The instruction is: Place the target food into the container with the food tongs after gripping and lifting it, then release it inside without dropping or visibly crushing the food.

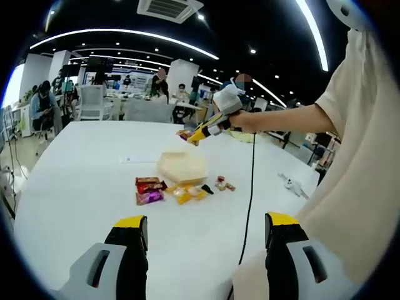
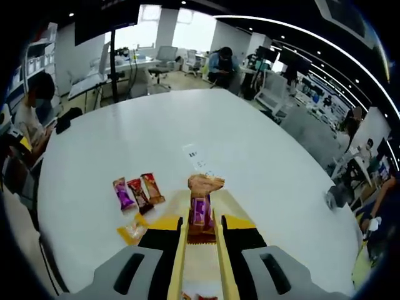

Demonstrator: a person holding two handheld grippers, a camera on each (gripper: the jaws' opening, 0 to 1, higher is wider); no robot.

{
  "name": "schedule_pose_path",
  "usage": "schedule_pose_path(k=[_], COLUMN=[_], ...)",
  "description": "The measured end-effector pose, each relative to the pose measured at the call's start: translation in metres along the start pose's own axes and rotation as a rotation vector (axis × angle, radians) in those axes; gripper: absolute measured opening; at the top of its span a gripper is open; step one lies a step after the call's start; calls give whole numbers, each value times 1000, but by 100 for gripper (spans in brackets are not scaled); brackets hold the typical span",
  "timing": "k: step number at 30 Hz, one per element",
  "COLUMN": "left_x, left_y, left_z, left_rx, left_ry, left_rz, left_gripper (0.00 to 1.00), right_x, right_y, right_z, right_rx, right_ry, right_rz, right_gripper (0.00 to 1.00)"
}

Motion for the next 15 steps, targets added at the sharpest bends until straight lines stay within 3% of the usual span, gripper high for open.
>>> schedule_pose_path(k=[15], left_x=[2], left_y=[-3], left_z=[-1], left_rx=[-2], left_ry=[3], left_rz=[6], left_gripper=[76], right_x=[8], right_y=[3], right_z=[2], right_rx=[7], right_ry=[-14], right_rz=[20], right_gripper=[24])
Point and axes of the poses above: the point that each gripper's makers call its tool centre point, and the gripper's own axes: z roughly backward along the fingers, x roughly to its right, y roughly out of its top, the point moved 5 cm from there along z, roughly backward along the fingers, and after that the axes turned 9 degrees about x, right-handed, at the moved point
